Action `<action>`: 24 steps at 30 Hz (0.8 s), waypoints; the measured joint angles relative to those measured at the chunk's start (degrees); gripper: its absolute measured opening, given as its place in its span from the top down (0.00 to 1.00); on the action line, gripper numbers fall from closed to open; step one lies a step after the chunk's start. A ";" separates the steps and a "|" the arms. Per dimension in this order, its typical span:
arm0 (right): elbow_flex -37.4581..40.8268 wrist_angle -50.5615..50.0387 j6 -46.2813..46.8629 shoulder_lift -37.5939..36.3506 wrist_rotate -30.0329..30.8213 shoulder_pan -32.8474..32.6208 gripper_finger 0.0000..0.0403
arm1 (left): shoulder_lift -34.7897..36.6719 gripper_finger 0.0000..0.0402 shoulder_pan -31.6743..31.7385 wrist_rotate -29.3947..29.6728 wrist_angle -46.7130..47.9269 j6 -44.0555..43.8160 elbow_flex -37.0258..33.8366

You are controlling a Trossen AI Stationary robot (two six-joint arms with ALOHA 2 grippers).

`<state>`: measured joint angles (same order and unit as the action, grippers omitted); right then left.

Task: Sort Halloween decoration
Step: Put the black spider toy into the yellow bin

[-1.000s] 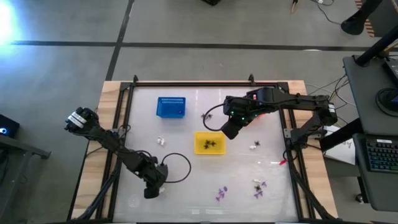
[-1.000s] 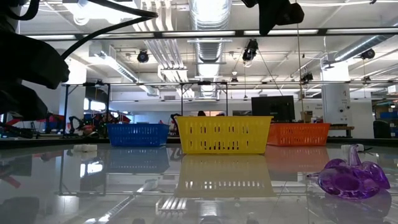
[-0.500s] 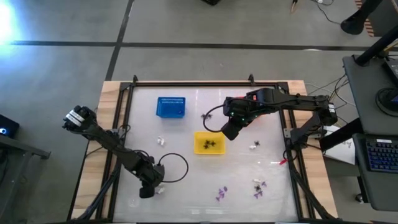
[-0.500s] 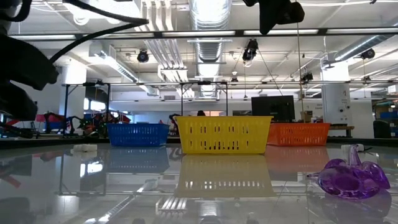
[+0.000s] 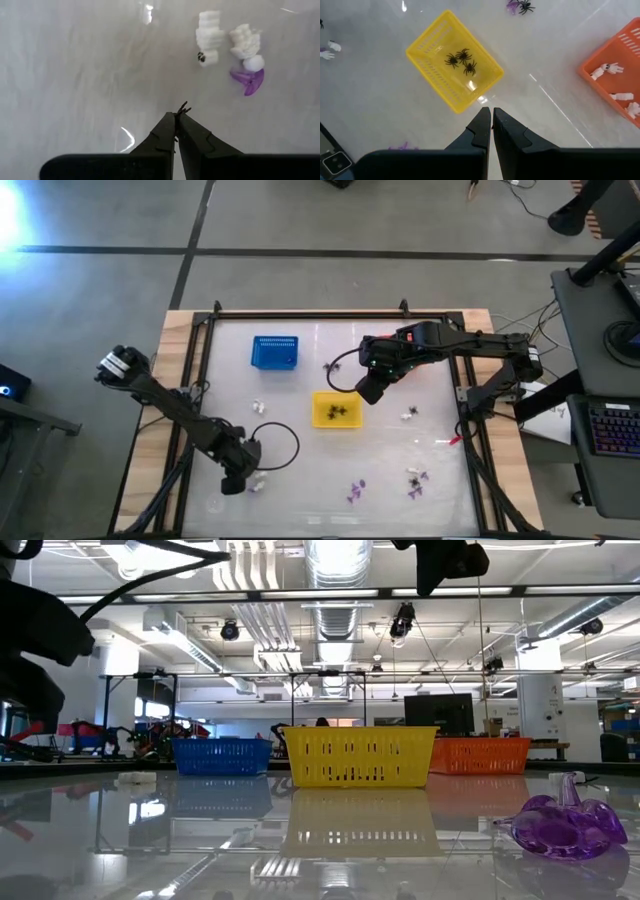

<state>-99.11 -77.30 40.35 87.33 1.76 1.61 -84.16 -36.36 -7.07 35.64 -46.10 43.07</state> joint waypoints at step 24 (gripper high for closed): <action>0.00 -0.15 -0.43 -0.17 1.48 0.02 0.97 | 3.98 1.00 14.28 9.76 1.08 17.20 7.16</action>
<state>-99.11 -77.45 39.92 87.15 3.24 1.63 -80.18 -22.08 2.69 36.72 -28.91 50.23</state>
